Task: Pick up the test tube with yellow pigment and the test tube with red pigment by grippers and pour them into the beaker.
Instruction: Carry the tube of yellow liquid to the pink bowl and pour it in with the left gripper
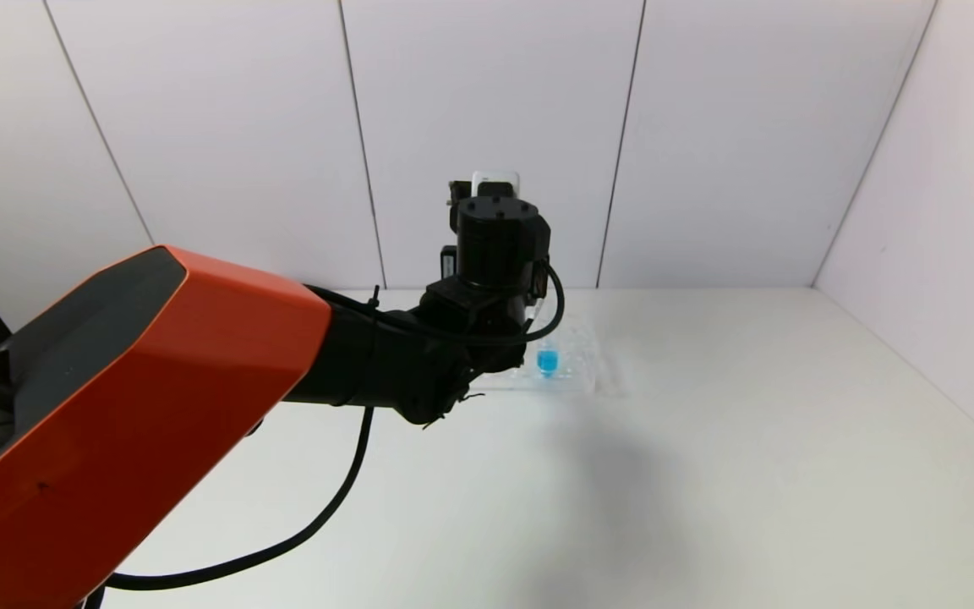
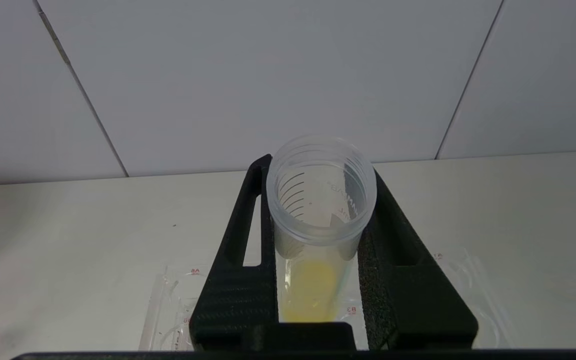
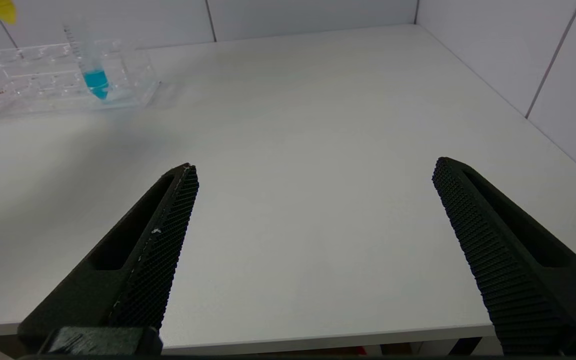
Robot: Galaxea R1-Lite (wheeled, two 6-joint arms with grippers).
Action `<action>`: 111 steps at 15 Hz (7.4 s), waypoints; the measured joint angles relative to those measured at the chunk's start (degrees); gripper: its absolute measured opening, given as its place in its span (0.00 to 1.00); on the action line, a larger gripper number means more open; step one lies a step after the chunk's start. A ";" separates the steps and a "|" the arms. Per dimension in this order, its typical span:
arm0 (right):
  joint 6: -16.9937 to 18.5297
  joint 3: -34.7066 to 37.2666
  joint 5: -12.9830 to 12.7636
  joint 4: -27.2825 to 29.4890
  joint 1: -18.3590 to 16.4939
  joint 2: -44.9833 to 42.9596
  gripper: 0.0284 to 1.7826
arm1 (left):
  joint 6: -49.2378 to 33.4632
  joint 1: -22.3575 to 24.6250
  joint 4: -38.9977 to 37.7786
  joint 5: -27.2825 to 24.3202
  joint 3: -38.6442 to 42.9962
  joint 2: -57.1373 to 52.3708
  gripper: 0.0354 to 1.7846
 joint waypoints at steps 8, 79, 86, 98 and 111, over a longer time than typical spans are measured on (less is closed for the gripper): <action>0.00 0.00 0.00 0.02 0.00 0.00 0.96 | -0.44 5.89 1.45 -17.59 21.69 -15.19 0.25; 0.02 0.00 0.02 0.00 0.00 0.00 0.96 | 69.43 41.84 88.63 -25.39 -27.32 -6.10 0.25; 0.02 0.00 0.00 0.00 0.00 0.00 0.96 | 70.32 40.46 88.41 -20.86 -27.32 -5.99 0.25; 0.02 0.00 0.00 0.00 0.00 0.00 0.96 | 71.39 37.25 88.00 -11.43 -27.32 -5.66 0.25; 0.00 0.00 0.00 0.00 0.00 0.00 0.96 | 74.31 34.52 82.32 0.15 -27.29 -2.27 0.25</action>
